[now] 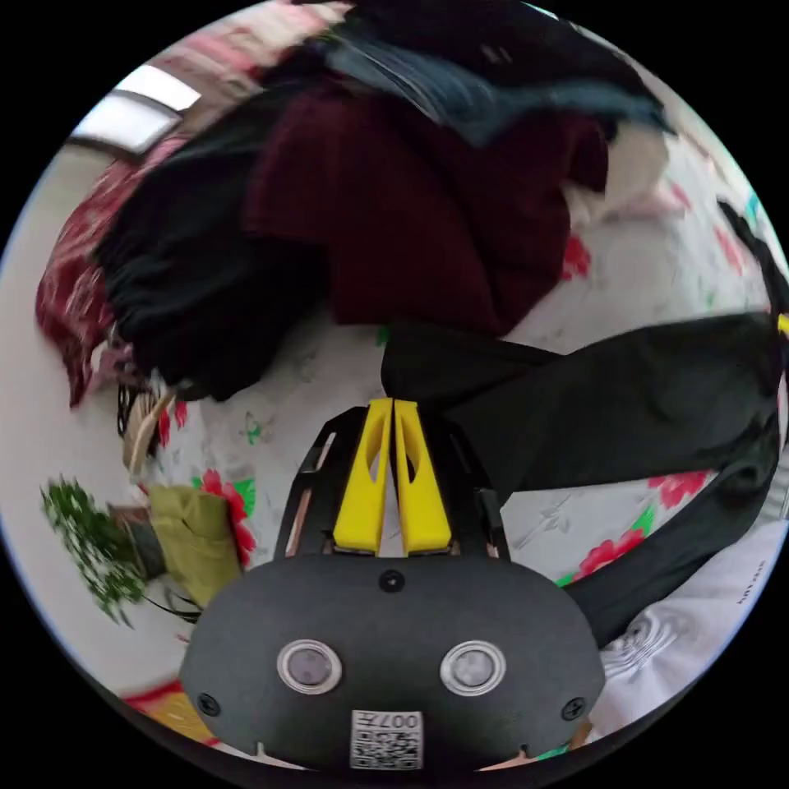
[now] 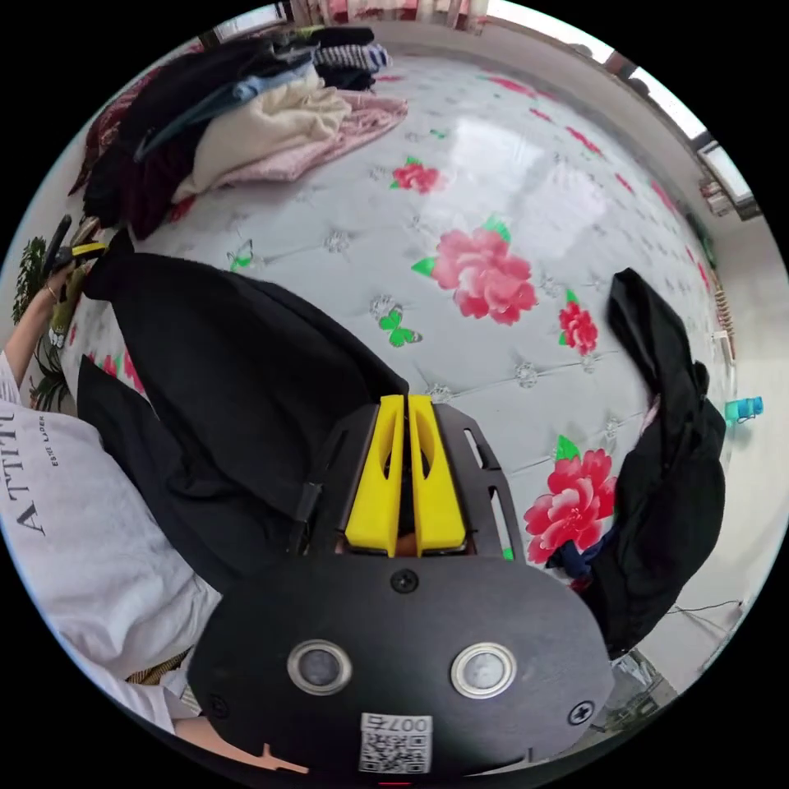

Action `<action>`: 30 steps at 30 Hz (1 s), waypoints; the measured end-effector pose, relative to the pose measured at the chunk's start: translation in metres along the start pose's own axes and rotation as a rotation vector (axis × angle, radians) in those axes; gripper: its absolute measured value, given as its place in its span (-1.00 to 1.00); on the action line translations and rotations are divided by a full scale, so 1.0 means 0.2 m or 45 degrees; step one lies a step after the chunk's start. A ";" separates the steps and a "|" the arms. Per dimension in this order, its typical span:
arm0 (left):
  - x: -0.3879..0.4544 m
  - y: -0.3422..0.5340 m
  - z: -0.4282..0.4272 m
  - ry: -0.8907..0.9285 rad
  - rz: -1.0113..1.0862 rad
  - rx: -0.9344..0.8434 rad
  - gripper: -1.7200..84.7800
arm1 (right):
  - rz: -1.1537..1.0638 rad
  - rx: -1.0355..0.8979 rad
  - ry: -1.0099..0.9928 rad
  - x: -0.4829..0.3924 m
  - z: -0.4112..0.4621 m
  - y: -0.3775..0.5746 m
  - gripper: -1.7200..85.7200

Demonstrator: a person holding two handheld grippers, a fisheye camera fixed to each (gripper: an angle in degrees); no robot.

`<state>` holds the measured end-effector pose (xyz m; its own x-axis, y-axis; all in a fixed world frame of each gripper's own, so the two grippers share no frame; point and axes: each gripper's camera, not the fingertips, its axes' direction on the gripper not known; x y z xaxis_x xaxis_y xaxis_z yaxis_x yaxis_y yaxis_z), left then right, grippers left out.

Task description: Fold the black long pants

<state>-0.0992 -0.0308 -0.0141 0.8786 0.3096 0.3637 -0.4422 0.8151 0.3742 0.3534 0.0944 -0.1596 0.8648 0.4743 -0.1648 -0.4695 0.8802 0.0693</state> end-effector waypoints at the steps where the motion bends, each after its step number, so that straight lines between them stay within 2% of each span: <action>1: -0.15 0.13 -0.16 0.060 -0.148 0.121 -0.98 | 0.005 0.037 0.001 0.00 -0.05 0.03 -0.96; 3: -0.32 0.31 -0.30 0.214 -0.294 0.242 -0.98 | 0.034 0.103 -0.043 0.00 -0.14 0.13 -0.97; 5: -0.47 0.47 -0.34 0.338 -0.386 0.258 -0.98 | 0.049 0.091 -0.082 0.01 -0.13 0.17 -0.97; 9: -0.49 0.49 -0.41 0.295 -0.347 0.228 -0.98 | 0.086 0.083 -0.129 0.03 -0.13 0.12 -0.97; 15: -0.71 0.49 -0.80 0.374 -0.468 0.419 -0.98 | -0.028 0.134 -0.002 -0.04 -0.38 0.08 -0.97; 20: -0.91 0.91 -1.19 0.525 -0.567 0.700 -0.98 | -0.062 0.356 0.016 -0.07 -0.76 0.42 -0.97; 22: -0.95 1.26 -1.31 0.599 -0.625 0.803 -0.98 | -0.111 0.391 0.011 -0.12 -0.84 0.62 -0.97; 26: -0.89 1.78 -1.24 0.599 -0.814 0.696 -0.98 | -0.108 0.250 -0.024 -0.24 -0.69 1.06 -0.97; 29: -0.77 2.15 -0.87 0.663 -1.094 0.368 -0.98 | -0.051 -0.006 -0.103 -0.28 -0.31 1.27 -0.96; 30: -0.75 2.19 -0.80 0.691 -1.134 0.319 -0.98 | -0.022 -0.096 -0.123 -0.28 -0.15 1.33 -0.96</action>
<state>-0.3954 0.3580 -0.0423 0.8385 -0.1206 -0.5314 0.4276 0.7501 0.5044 0.1754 0.3012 -0.1625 0.8841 0.4620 -0.0697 -0.4636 0.8860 -0.0078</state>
